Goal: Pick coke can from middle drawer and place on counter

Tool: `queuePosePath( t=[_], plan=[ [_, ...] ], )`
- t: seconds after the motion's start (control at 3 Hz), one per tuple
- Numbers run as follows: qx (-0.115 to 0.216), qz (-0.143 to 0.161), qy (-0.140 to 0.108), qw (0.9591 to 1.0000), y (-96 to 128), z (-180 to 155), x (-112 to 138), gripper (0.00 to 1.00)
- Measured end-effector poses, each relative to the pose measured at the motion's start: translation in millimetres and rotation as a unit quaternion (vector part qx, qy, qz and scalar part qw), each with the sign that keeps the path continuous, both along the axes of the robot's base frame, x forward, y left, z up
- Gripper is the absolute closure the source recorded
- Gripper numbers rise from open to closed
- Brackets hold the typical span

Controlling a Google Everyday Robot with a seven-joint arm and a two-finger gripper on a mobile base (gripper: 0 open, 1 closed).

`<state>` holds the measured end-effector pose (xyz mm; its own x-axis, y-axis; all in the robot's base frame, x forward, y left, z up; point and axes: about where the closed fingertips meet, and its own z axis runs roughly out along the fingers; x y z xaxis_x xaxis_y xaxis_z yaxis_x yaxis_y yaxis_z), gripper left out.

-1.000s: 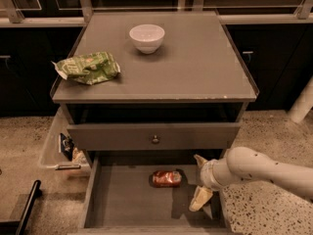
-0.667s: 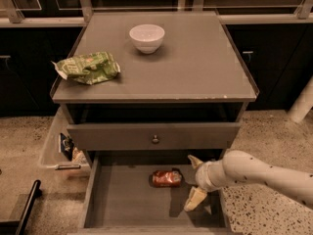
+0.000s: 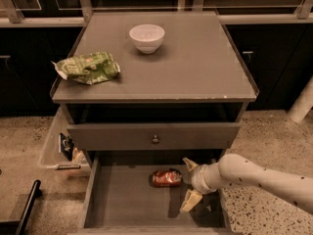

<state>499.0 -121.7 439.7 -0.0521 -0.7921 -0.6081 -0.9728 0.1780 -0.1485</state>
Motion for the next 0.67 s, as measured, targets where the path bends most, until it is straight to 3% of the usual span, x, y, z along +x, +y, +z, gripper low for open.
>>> queuePosePath(
  t=[0.67],
  plan=[
    [0.022,-0.004,0.014,0.9997,17,-32,10,0.00]
  ],
)
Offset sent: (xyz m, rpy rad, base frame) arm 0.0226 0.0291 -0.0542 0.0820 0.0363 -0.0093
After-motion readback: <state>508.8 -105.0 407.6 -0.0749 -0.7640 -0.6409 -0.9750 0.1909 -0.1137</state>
